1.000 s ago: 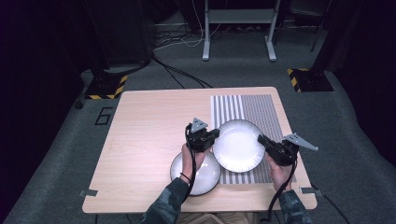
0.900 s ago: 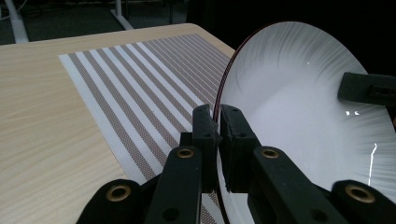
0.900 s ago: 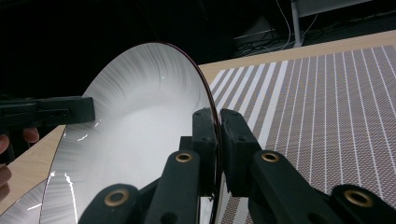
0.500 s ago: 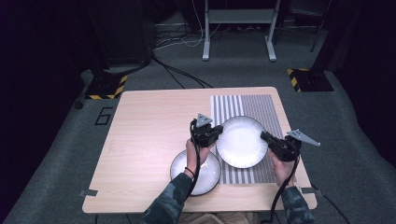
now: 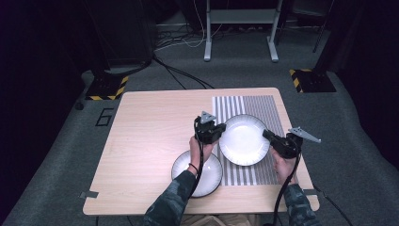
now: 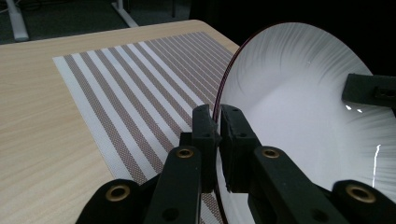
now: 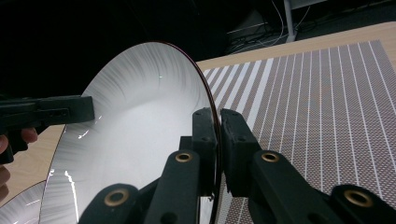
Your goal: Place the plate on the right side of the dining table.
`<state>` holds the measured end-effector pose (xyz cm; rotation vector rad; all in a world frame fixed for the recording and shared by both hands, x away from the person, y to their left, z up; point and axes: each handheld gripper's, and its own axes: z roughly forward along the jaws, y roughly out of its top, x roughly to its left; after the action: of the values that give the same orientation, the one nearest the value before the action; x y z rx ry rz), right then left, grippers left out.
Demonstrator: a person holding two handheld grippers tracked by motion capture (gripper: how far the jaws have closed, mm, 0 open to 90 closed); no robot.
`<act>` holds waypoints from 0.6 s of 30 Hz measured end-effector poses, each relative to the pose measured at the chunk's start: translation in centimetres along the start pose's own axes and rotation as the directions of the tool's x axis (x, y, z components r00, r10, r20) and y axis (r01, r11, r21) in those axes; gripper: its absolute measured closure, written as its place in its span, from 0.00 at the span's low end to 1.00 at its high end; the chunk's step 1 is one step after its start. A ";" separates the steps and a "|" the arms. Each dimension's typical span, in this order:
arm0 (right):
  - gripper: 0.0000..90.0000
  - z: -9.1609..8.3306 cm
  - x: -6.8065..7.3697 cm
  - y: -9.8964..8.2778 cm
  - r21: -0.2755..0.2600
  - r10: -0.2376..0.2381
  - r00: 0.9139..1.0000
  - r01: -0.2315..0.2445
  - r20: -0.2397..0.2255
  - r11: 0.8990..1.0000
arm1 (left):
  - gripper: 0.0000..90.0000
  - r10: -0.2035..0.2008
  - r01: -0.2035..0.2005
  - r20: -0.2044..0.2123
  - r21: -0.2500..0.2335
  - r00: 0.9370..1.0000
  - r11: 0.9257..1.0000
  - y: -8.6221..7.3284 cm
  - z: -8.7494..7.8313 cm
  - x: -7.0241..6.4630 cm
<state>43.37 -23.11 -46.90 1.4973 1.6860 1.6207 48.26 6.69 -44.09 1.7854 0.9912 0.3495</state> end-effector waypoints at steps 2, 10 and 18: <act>0.95 0.3 -0.3 0.0 0.003 0.004 1.000 -0.004 0.000 1.000 | 0.94 0.002 -0.002 -0.003 0.008 1.000 1.000 0.2 0.3 0.1; 0.94 1.2 -1.2 0.5 0.012 0.009 1.000 -0.009 0.011 1.000 | 0.94 0.001 -0.001 -0.011 0.021 1.000 1.000 0.7 1.7 0.5; 0.94 2.3 -2.3 0.9 0.030 0.016 1.000 -0.017 0.015 0.999 | 0.94 -0.013 0.014 -0.034 0.038 0.999 0.999 1.0 3.0 0.9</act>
<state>46.53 -24.09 -47.69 1.5379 1.7018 1.5948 51.19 5.28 -44.70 1.8122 1.0396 0.3555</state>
